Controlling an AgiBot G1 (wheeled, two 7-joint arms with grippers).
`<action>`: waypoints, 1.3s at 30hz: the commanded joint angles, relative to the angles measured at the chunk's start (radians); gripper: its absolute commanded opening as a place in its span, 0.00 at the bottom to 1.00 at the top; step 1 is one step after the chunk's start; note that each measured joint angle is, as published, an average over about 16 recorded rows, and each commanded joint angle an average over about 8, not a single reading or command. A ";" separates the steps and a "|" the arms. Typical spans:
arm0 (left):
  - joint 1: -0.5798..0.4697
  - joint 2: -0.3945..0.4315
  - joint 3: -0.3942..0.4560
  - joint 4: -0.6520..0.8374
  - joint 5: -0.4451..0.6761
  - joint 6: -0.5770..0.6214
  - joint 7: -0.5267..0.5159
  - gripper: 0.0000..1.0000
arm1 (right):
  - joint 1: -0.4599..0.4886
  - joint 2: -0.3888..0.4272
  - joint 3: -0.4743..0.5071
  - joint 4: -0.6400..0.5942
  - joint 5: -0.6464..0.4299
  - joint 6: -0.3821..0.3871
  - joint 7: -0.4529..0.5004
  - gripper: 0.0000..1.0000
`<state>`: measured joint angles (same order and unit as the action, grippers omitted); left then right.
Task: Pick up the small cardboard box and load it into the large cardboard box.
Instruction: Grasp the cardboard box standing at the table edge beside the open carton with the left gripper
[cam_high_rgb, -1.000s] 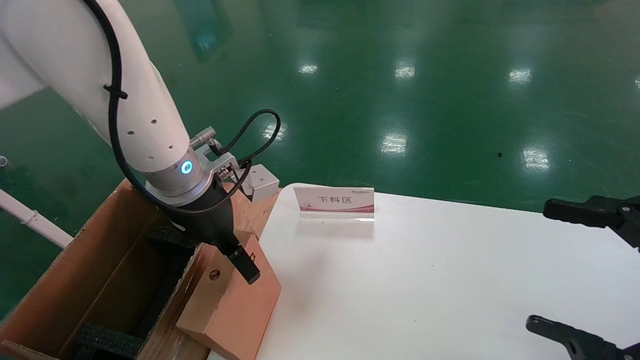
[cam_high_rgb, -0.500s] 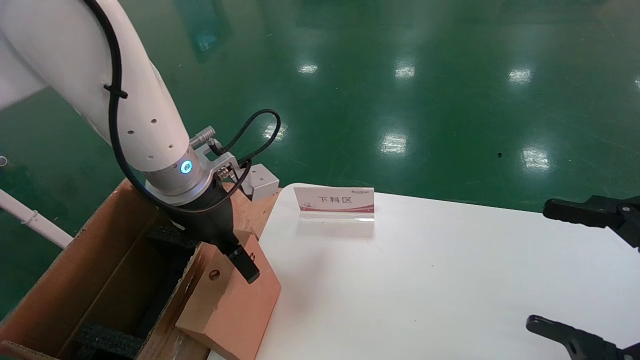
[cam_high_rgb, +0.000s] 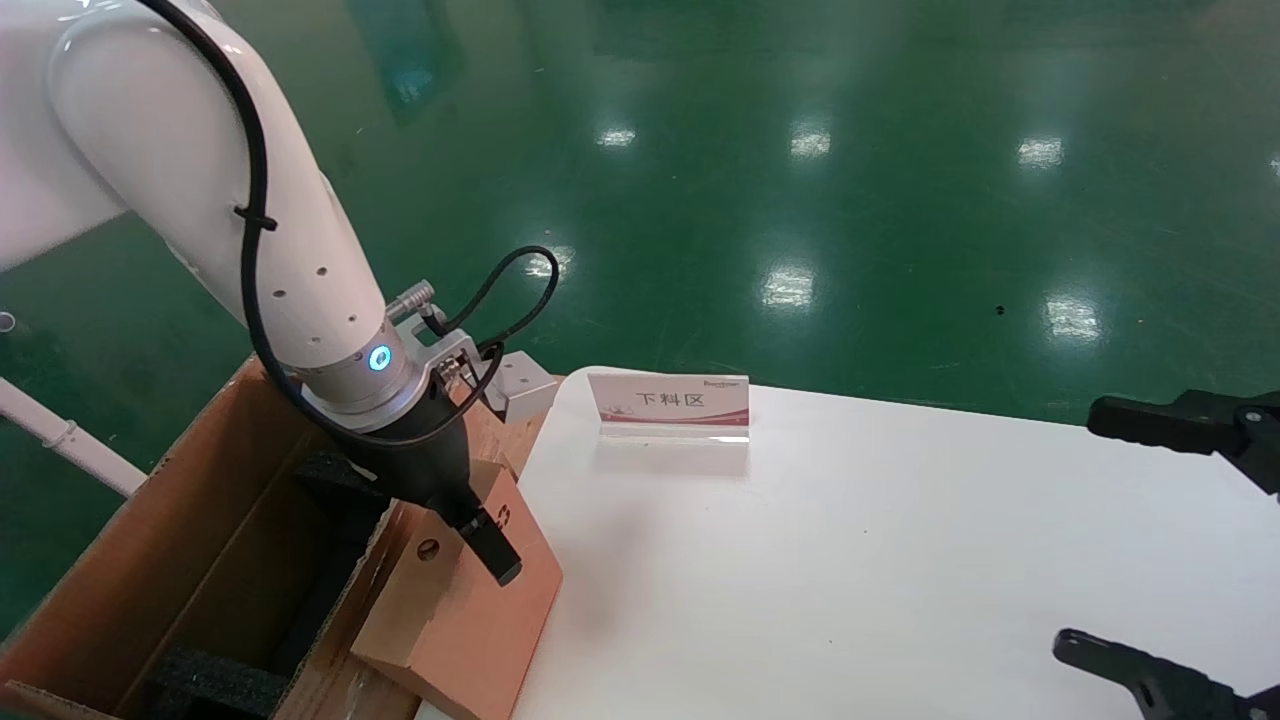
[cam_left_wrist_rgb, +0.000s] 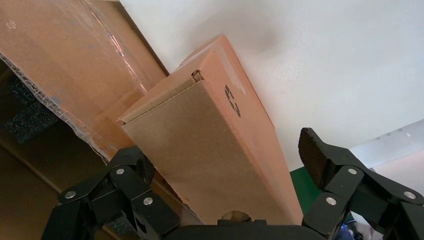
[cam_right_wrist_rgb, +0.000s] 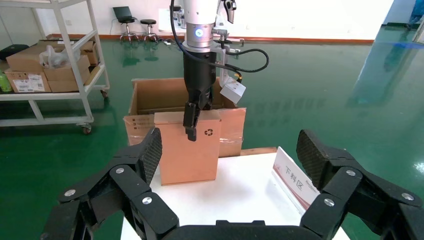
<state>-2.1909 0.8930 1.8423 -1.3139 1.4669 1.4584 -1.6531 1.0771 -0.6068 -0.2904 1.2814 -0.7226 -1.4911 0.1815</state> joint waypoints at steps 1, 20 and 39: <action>0.002 -0.001 -0.001 0.000 0.000 -0.003 0.001 0.31 | 0.000 0.000 0.000 0.000 0.000 0.000 0.000 0.94; -0.001 0.001 0.000 0.001 0.000 0.003 -0.001 0.00 | 0.000 0.000 0.000 0.000 0.000 0.000 0.000 0.00; -0.004 0.002 -0.001 0.002 0.000 0.003 -0.002 0.00 | 0.000 0.000 0.000 0.000 0.000 0.000 0.000 0.00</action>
<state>-2.2035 0.8943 1.8381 -1.3082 1.4683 1.4617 -1.6552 1.0772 -0.6068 -0.2909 1.2812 -0.7225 -1.4911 0.1813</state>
